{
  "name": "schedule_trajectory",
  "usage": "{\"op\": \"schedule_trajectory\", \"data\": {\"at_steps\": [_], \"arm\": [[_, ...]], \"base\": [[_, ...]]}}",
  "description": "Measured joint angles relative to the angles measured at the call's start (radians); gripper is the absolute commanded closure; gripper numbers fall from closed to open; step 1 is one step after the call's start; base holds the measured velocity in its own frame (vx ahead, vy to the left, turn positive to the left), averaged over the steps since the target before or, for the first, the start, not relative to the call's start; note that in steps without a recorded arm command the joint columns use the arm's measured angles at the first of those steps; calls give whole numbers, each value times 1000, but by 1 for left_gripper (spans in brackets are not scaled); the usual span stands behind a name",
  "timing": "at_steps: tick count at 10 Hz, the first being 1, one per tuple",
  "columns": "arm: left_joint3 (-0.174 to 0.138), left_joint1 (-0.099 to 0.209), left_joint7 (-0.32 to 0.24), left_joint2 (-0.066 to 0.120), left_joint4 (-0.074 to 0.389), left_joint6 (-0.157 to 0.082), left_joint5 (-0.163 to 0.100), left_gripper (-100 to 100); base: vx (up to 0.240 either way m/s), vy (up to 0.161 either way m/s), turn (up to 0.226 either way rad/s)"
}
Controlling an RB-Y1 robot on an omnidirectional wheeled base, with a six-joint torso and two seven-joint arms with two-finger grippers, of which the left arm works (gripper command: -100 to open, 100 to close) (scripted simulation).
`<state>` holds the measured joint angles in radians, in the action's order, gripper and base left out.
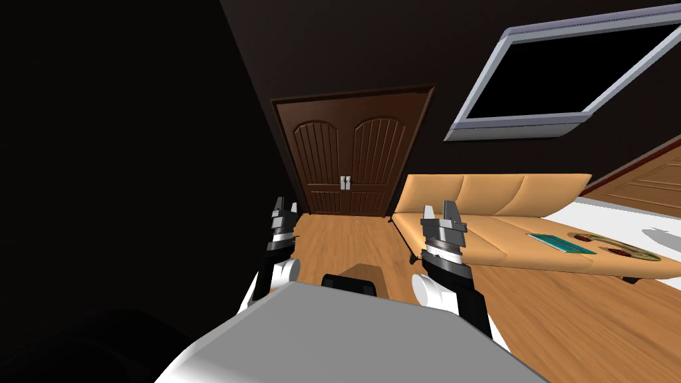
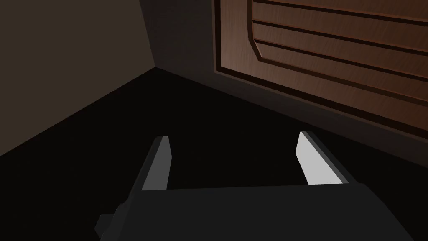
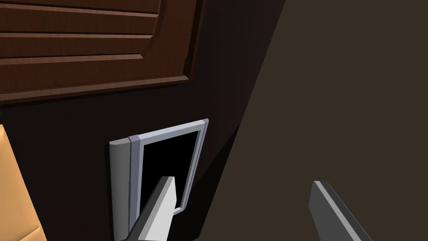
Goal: Pull the door open
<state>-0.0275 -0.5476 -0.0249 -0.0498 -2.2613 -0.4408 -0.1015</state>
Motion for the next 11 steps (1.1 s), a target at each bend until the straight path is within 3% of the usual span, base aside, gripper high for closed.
{"op": "schedule_trajectory", "data": {"at_steps": [4,11], "arm": [[-7,27,-3,29,59,7,0,-100],[-29,95,-12,80,187,34,-5,-100]], "base": [[203,-2,-34],[129,-29,-29]]}}
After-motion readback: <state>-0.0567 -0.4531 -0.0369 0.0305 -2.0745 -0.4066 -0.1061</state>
